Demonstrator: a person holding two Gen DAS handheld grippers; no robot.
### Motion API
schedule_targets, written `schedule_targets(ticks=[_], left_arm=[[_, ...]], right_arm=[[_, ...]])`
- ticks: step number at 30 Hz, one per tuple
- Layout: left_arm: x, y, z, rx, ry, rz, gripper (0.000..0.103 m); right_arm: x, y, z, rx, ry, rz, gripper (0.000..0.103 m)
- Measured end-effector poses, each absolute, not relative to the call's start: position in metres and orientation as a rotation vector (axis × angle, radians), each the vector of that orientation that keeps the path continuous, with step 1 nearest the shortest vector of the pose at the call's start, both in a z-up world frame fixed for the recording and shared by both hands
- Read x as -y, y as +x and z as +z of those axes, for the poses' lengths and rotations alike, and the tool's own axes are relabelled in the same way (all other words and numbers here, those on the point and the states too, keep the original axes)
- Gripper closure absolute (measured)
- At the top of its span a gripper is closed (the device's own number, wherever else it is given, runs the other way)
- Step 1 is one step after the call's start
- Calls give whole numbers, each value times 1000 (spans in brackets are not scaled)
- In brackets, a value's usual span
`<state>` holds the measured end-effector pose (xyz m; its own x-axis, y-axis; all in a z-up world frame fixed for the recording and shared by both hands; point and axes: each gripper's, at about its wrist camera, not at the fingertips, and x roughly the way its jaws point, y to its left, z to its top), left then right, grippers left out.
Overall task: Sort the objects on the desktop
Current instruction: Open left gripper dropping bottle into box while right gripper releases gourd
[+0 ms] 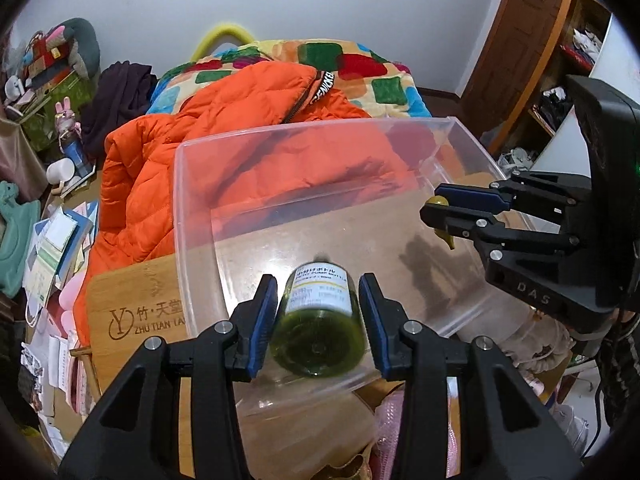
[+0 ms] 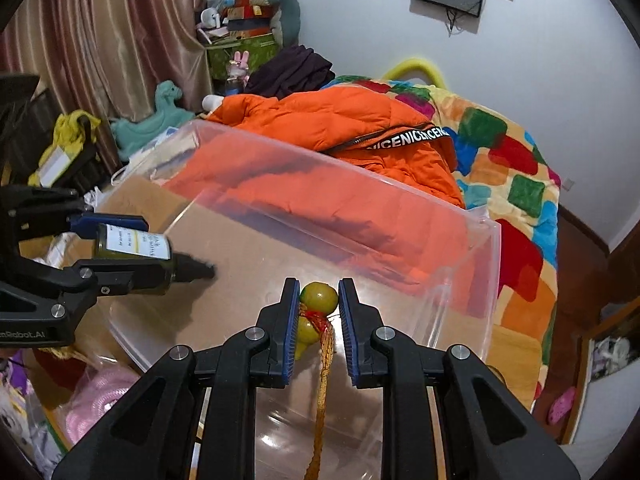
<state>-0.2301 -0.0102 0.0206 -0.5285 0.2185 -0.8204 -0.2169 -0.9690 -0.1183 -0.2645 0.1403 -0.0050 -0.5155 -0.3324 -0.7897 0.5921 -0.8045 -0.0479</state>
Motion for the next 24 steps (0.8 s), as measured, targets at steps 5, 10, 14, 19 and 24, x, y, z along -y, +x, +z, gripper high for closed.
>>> schedule_targets(ticks=[5,10,14,19,24], left_arm=[[6,-225,26,-34,-1335,2569,60],[3,-216,39,-58,-1283,2589,53],[4,-208,48,-58,-1254,2607,50],[8,-193,62,-54,-1205,2646,42],[12,-179,68,-38,-1185,2662,40]], right_arm=[[-144,-258,-2,-383,1106,-2303,79],[-149,-252,11,-378,1063,-2342,67],[-157,-246,19,-360,1053,-2368,67],[-180,-236,32,-311,1031,-2407,66],[-202,-220,41,-298,1018,-2452,66]])
